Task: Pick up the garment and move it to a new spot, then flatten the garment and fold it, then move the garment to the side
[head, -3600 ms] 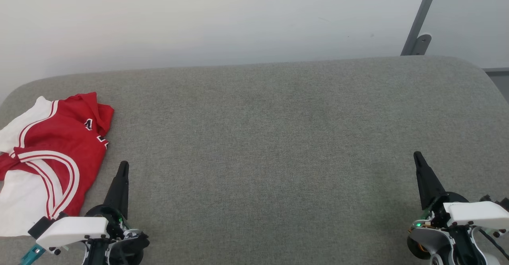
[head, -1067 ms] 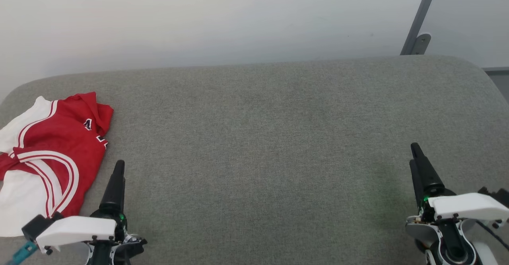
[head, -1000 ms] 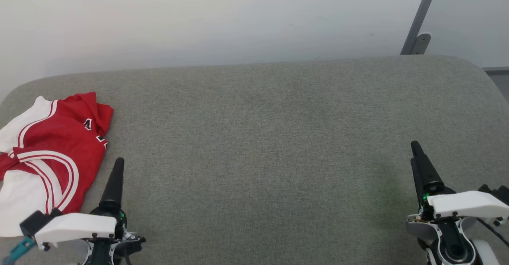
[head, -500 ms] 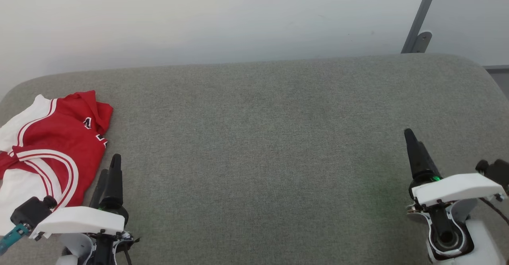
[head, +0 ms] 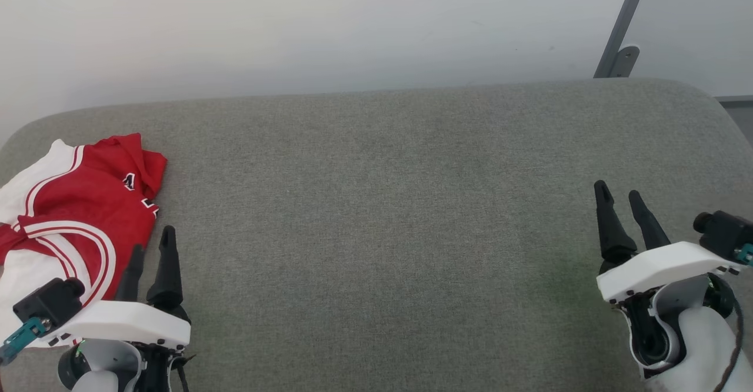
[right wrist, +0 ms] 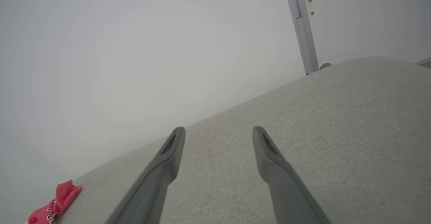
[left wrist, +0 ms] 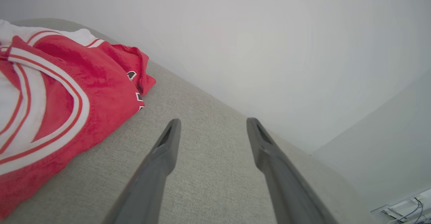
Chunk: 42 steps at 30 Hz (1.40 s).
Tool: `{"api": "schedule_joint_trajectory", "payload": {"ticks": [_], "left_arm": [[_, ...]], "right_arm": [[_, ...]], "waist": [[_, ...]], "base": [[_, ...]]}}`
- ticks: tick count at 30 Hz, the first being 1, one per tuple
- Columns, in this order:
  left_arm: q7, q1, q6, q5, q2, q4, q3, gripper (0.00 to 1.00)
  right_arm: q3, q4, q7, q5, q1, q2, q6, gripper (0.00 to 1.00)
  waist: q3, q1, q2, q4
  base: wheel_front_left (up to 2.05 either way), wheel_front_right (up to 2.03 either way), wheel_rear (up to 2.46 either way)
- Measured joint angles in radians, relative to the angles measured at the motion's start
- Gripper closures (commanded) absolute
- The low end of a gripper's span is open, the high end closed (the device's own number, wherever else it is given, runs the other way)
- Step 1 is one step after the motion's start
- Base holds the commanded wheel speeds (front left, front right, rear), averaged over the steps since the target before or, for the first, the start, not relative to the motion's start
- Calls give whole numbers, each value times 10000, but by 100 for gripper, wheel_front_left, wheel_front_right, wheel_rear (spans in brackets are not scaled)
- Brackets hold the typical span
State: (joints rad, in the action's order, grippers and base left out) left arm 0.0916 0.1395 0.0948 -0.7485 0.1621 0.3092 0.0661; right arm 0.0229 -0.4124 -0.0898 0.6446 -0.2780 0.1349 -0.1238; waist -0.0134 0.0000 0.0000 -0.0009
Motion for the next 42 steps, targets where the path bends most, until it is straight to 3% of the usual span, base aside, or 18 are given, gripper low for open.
{"api": "schedule_joint_trajectory", "payload": {"ticks": [9, 19, 42], "left_arm": [[257, 0, -115, 1310, 201, 25, -140, 0], [552, 0, -159, 2332, 290, 86, -272, 0], [1045, 229, 104, 4042, 416, 882, -307, 0]], "right_arm": [[73, -230, -263, -1910, -46, -203, -17, 0], [161, -460, -533, -3150, -198, -265, -25, 0], [199, -612, -1060, -3662, -317, -430, -27, 0]], "waist": [[49, 1, 0, -14], [80, 0, 0, -46], [96, 1, 0, 6]], "base": [[0, 0, 0], [0, 0, 0], [0, 0, 0]]}}
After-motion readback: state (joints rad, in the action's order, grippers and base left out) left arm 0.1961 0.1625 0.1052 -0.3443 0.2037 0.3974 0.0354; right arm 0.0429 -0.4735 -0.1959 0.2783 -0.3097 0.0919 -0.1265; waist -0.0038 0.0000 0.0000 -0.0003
